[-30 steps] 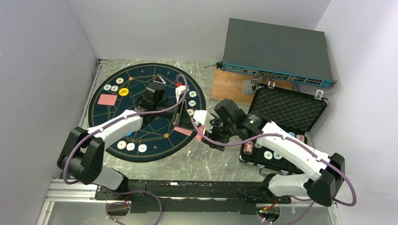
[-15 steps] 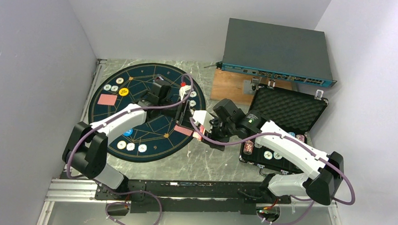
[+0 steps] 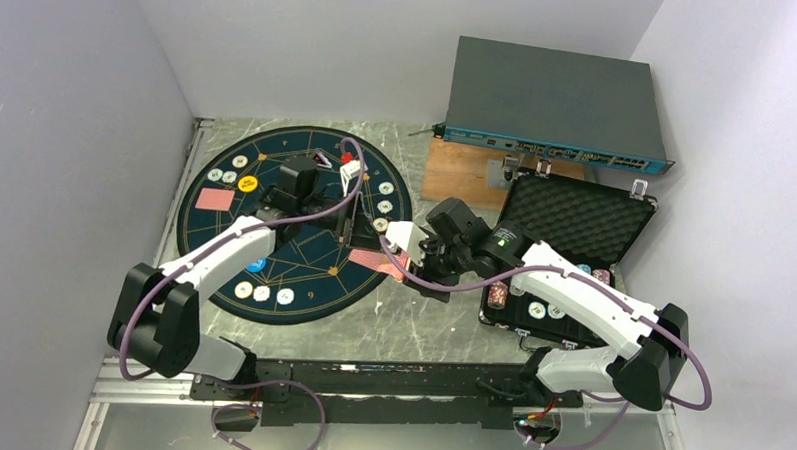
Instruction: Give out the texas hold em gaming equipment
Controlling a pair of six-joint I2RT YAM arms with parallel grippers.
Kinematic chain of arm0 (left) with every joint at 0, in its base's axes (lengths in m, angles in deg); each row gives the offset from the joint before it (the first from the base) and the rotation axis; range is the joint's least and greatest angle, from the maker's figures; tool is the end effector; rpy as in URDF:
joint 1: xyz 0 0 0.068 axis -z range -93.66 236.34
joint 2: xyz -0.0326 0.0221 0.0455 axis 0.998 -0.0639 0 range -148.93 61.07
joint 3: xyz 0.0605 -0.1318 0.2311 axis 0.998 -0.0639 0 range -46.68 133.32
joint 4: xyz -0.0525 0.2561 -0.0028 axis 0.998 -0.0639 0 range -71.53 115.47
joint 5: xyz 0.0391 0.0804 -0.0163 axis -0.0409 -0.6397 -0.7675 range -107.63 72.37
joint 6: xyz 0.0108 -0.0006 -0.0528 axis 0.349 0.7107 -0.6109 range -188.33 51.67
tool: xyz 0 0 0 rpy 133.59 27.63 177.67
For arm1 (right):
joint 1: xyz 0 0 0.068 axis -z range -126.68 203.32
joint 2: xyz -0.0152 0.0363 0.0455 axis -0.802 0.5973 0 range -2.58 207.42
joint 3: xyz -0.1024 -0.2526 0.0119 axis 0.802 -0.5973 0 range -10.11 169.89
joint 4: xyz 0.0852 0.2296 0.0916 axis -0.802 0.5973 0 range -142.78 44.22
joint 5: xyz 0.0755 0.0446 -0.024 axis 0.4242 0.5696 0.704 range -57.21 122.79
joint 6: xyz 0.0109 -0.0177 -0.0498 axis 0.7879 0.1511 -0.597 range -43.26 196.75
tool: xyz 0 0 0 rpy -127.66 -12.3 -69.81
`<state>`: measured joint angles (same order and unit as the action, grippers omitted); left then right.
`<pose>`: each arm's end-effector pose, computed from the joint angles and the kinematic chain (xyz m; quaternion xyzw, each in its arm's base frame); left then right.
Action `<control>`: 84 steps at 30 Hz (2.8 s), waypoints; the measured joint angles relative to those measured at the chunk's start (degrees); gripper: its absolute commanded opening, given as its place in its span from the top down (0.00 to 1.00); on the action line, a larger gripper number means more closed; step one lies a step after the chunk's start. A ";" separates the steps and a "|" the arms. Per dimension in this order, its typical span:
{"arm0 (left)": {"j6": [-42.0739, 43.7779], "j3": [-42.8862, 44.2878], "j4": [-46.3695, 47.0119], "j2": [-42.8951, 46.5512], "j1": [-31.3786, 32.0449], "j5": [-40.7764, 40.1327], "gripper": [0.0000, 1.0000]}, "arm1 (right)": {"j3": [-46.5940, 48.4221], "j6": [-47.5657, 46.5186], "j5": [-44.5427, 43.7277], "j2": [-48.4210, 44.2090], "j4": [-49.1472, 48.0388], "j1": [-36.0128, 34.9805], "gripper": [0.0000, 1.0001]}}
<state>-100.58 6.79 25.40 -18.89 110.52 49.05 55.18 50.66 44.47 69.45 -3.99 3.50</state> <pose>0.2592 -0.1522 0.2786 0.2383 0.7292 -0.6196 0.1660 0.1562 0.1961 0.3057 -0.6081 0.7307 0.1557 0.2685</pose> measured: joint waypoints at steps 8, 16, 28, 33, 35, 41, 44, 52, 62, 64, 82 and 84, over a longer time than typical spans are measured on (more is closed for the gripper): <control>2.75 2.69 -5.49 -4.02 4.28 -1.42 0.62 | 0.00 -0.04 0.07 0.00 -0.04 -0.04 1.00; 5.18 2.73 -11.65 -2.32 0.22 -0.61 1.00 | 0.00 0.00 -0.79 0.35 1.33 0.02 1.00; 33.16 12.37 -41.55 -8.13 -26.29 -6.88 1.00 | 0.00 -0.02 -0.66 -0.66 0.48 0.00 1.00; 49.20 27.82 -53.77 -20.57 -37.35 -17.22 1.00 | 0.00 -0.02 -0.66 -0.81 0.48 0.00 1.00; 53.13 33.05 -56.41 -26.03 -41.20 -21.22 0.99 | 0.00 -0.02 -0.68 -0.81 0.48 0.00 1.00; 60.15 45.57 -60.17 -40.35 -49.16 -32.46 0.98 | 0.00 -0.02 -0.68 -0.81 0.52 0.00 1.00; 61.70 50.25 -60.00 -44.28 -50.51 -36.65 0.99 | 0.00 0.00 -0.70 -0.81 0.57 0.00 1.00; 63.17 51.87 -52.35 -45.59 -50.71 -45.64 0.83 | 0.00 0.72 -0.66 -0.85 0.66 0.00 1.00; 65.22 54.34 -47.08 -47.93 -50.56 -53.16 0.19 | 0.00 0.70 -0.66 -0.85 0.72 -0.04 1.00; 65.92 54.49 -46.84 -47.87 -50.56 -54.03 0.16 | 0.00 0.66 -0.66 -0.83 0.74 -0.04 1.00; 31.19 7.54 -32.79 -4.15 -15.96 -4.92 0.10 | 0.00 0.61 -0.57 -0.26 -0.11 -0.04 1.00; 22.84 2.49 -27.04 -2.93 -9.22 -2.82 0.09 | 0.09 0.61 -0.52 0.09 -0.09 -0.04 1.00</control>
<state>-77.74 9.28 -1.64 -21.82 101.30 46.23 55.27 51.27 43.95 69.54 -4.07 3.45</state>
